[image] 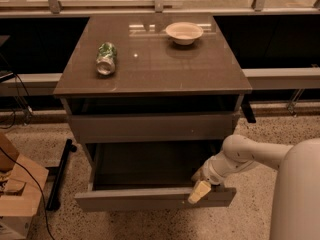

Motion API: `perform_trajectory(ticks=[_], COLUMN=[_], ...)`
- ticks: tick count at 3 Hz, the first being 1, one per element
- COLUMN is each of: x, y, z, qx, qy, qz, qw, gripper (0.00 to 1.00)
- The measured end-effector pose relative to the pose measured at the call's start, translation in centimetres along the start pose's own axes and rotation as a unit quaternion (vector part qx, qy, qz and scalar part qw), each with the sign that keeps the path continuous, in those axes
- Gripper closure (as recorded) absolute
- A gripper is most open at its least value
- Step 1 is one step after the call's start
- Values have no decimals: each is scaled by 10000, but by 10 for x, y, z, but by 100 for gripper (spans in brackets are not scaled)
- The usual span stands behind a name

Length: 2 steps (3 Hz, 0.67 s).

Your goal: Open middle drawer

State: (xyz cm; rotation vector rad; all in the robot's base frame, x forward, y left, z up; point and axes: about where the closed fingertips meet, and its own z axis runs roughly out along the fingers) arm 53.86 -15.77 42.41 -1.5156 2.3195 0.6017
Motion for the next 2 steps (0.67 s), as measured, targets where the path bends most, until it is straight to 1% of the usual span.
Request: perform_trajectory(ticks=[1, 2], x=[32, 54], y=[43, 75], z=[-8, -2], qx=[-252, -488], qy=[44, 161], qz=[636, 901], qw=[9976, 9946], gripper=[0, 0])
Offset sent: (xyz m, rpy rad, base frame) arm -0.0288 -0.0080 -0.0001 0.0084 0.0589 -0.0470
